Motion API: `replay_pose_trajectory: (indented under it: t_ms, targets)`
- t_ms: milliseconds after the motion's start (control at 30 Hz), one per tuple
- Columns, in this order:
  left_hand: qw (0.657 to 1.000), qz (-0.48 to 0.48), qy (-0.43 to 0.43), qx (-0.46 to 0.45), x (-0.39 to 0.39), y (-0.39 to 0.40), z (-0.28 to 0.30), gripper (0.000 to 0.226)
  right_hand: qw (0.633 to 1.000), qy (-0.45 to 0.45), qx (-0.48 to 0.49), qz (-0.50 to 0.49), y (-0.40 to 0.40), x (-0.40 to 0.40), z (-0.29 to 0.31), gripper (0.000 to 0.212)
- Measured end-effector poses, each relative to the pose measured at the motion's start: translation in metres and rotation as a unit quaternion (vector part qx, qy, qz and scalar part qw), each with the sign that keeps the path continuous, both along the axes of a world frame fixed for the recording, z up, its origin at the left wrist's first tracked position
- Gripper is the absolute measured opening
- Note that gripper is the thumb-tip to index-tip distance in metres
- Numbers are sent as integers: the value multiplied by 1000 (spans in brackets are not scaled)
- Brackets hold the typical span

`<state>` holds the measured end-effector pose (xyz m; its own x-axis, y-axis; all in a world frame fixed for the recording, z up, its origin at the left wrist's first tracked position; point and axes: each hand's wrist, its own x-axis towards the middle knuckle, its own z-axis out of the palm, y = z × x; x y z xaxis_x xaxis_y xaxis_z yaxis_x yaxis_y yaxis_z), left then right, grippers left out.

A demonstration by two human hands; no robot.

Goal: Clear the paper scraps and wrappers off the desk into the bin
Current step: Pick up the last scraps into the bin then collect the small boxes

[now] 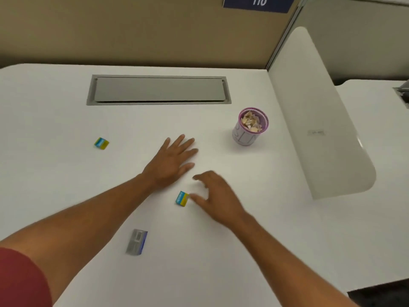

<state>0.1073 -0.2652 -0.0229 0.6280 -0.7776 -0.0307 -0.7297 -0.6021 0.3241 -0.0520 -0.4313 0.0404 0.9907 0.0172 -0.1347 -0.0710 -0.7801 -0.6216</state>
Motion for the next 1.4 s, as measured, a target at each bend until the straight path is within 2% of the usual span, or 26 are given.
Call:
replay_pose_trajectory:
  t_ms: [67, 100, 167, 267, 333, 400, 467, 533, 633, 767, 933, 1100, 1267, 1400]
  targets:
    - [1000, -2, -13, 15, -6, 6, -8, 57, 999, 18, -21, 22, 23, -8, -12, 64]
    - [1000, -1, -22, 18, -6, 6, -9, 58, 999, 9, -36, 26, 31, -11, -16, 65]
    - [999, 3, -37, 20, -6, 4, -10, 58, 998, -18, -49, 34, 43, -13, -21, 57]
    - [999, 13, -50, 8, -5, 3, -14, 58, 999, -32, -18, 9, 43, -11, -20, 36]
    - [998, 17, -57, 3, -5, 3, -19, 58, 996, -65, 17, -51, 32, -5, -13, 29]
    - [998, 24, -60, 0, -5, 4, -22, 58, 978, -146, 48, -143, 11, 5, 4, 26]
    - [998, 32, -63, -4, -6, 6, -24, 58, 947, -218, 38, -235, -22, 22, 24, 24]
    - [997, 36, -66, -5, -8, 7, -24, 57, 926, -234, 6, -296, -61, 44, 44, 21]
    - [997, 36, -66, 2, -8, 7, -22, 57, 928, -204, -17, -311, -104, 76, 61, 10]
    - [998, 35, -54, 4, -7, 7, -20, 58, 944, -124, -61, -301, -126, 111, 60, 11]
    - [998, 34, -49, 3, -8, 7, -17, 59, 946, 10, -220, -236, -137, 140, 54, 16]
    - [999, 32, -40, -1, -6, 6, -13, 59, 942, 78, -272, -182, -137, 161, 61, 15]
    - [1000, 26, -9, 4, -9, 13, 1, 60, 940, 77, -271, -194, -131, 162, 71, 21]
    - [991, 31, 92, -92, -8, 26, 15, 50, 951, 16, -218, -217, -125, 145, 87, 20]
